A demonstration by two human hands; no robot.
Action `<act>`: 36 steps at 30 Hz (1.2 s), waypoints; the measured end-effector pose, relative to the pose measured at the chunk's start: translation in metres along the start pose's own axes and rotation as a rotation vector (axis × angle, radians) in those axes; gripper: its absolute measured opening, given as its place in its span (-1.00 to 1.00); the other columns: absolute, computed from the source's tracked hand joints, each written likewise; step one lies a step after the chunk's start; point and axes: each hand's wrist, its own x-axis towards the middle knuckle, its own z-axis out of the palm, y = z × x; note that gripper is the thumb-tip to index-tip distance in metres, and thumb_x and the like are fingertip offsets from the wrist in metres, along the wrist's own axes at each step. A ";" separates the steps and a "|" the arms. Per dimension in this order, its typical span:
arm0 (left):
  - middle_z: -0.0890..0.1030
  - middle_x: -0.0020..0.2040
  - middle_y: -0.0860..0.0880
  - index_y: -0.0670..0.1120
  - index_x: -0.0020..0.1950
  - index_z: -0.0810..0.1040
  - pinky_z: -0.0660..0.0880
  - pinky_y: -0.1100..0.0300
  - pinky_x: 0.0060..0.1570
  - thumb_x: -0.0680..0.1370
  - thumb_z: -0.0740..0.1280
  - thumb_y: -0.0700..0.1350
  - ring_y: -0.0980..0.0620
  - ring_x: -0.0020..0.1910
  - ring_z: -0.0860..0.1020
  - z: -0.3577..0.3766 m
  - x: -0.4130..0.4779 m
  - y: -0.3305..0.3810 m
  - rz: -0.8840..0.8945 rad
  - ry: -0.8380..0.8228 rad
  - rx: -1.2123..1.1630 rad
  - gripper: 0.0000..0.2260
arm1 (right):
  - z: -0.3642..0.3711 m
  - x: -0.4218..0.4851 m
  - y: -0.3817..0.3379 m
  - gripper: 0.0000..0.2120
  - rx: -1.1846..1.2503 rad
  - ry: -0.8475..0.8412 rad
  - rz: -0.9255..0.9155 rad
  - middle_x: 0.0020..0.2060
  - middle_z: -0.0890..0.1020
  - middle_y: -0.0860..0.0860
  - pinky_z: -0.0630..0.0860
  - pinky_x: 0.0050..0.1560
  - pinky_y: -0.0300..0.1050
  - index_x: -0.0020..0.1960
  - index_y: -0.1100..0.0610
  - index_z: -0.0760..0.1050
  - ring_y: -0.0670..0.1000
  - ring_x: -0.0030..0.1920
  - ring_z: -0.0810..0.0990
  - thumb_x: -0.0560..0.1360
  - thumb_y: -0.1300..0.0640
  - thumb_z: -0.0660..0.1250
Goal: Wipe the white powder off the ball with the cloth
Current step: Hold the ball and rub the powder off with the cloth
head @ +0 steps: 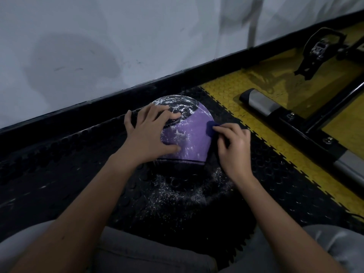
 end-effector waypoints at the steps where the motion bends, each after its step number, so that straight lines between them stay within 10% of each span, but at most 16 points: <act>1: 0.15 0.40 0.22 0.24 0.31 0.31 -0.35 -0.10 0.35 0.31 0.47 0.14 0.18 0.44 -0.08 0.000 0.000 0.000 0.000 0.004 -0.002 -0.38 | 0.000 0.000 -0.006 -0.78 0.012 0.009 -0.029 -0.01 0.59 0.05 0.15 0.08 -0.52 0.05 0.19 0.61 0.09 -0.05 0.40 0.47 0.35 0.30; 6: 0.16 0.39 0.22 0.24 0.31 0.31 -0.35 -0.09 0.35 0.30 0.47 0.13 0.20 0.43 -0.07 0.000 -0.002 -0.001 -0.006 0.014 0.007 -0.38 | 0.008 -0.013 -0.025 -0.73 0.013 -0.108 -0.275 0.05 0.58 0.06 0.23 0.05 -0.35 0.08 0.20 0.60 0.06 -0.03 0.36 0.48 0.24 0.19; 11: 0.15 0.40 0.21 0.23 0.33 0.30 -0.35 -0.09 0.35 0.31 0.46 0.15 0.16 0.45 -0.08 0.001 0.000 -0.001 0.001 0.004 -0.002 -0.36 | 0.001 0.001 0.008 -0.76 0.014 -0.018 0.079 -0.03 0.59 0.06 0.16 0.01 -0.54 0.05 0.18 0.62 0.12 -0.05 0.43 0.46 0.37 0.29; 16: 0.15 0.39 0.21 0.24 0.32 0.30 -0.34 -0.10 0.36 0.30 0.47 0.15 0.17 0.44 -0.08 0.000 -0.002 -0.002 -0.006 0.009 0.006 -0.36 | 0.008 -0.011 -0.021 -0.78 0.098 -0.029 -0.175 0.01 0.60 0.04 0.17 0.09 -0.47 0.06 0.19 0.61 0.03 -0.05 0.41 0.47 0.29 0.25; 22: 0.12 0.42 0.22 0.24 0.34 0.28 -0.35 -0.10 0.36 0.32 0.45 0.16 0.16 0.45 -0.10 0.001 0.000 -0.002 -0.009 -0.008 0.003 -0.36 | 0.005 -0.004 0.013 -0.75 0.174 0.035 0.208 -0.08 0.60 -0.01 0.34 0.10 -0.22 0.02 0.19 0.62 0.07 -0.02 0.56 0.45 0.41 0.28; 27: 0.11 0.42 0.22 0.23 0.34 0.27 -0.34 -0.07 0.35 0.32 0.45 0.16 0.18 0.44 -0.09 0.002 -0.002 -0.003 -0.013 -0.001 0.012 -0.36 | 0.009 -0.005 -0.012 -0.78 0.206 0.049 0.019 -0.03 0.61 -0.01 0.23 0.05 -0.46 0.05 0.19 0.61 0.00 -0.02 0.51 0.46 0.32 0.26; 32: 0.11 0.42 0.23 0.24 0.35 0.27 -0.35 -0.08 0.35 0.33 0.44 0.15 0.19 0.44 -0.10 0.002 -0.001 -0.003 -0.006 -0.003 -0.011 -0.36 | 0.010 -0.004 0.016 -0.77 0.238 -0.045 0.375 0.02 0.62 0.04 0.36 0.19 -0.22 0.08 0.19 0.60 0.06 0.10 0.56 0.51 0.35 0.25; 36: 0.12 0.42 0.23 0.23 0.34 0.27 -0.34 -0.07 0.36 0.33 0.45 0.14 0.17 0.45 -0.09 0.003 -0.002 -0.003 -0.008 0.003 -0.007 -0.36 | 0.006 0.002 -0.009 -0.78 0.276 0.033 0.164 -0.03 0.57 -0.10 0.30 0.15 -0.35 0.07 0.15 0.60 -0.05 0.02 0.51 0.51 0.33 0.27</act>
